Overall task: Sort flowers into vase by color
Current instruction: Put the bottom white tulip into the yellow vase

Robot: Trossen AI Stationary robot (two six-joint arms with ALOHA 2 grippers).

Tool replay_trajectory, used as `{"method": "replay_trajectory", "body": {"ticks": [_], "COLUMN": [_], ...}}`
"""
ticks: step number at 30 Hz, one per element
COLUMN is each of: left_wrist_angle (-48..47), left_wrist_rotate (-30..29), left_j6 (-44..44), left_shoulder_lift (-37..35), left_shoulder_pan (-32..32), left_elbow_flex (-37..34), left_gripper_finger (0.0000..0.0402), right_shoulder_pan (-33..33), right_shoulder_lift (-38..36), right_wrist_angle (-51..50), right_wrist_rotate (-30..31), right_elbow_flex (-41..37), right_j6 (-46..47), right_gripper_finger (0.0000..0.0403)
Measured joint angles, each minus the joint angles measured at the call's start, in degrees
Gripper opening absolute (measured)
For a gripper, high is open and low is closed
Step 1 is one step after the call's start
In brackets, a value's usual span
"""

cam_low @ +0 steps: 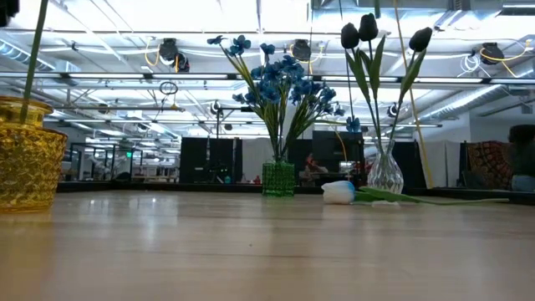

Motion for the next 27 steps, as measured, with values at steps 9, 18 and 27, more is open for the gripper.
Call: {"method": "replay_trajectory", "body": {"ticks": [9, 18, 27], "left_wrist_angle": [20.86, 25.88, 26.24], "left_wrist_rotate": [29.3, 45.18, 50.82], "left_j6": [9.23, 0.03, -5.78], "left_shoulder_lift": [12.02, 20.56, 24.19], "left_shoulder_pan": [14.94, 25.2, 30.41], "left_elbow_flex": [0.0, 2.05, 2.05], "left_gripper_finger": [0.0176, 0.0176, 0.0176], "right_shoulder_pan": [-1.84, -1.91, -2.0], "right_shoulder_lift": [1.98, 3.59, 3.59], "right_wrist_angle": [0.47, 0.29, -0.08], "right_wrist_rotate": [2.13, 4.78, 6.04], "right_elbow_flex": [-0.02, -0.04, -0.04], "right_j6": [3.29, 1.98, 1.02], "right_gripper_finger": [0.0006, 0.0006, 0.0006]}}
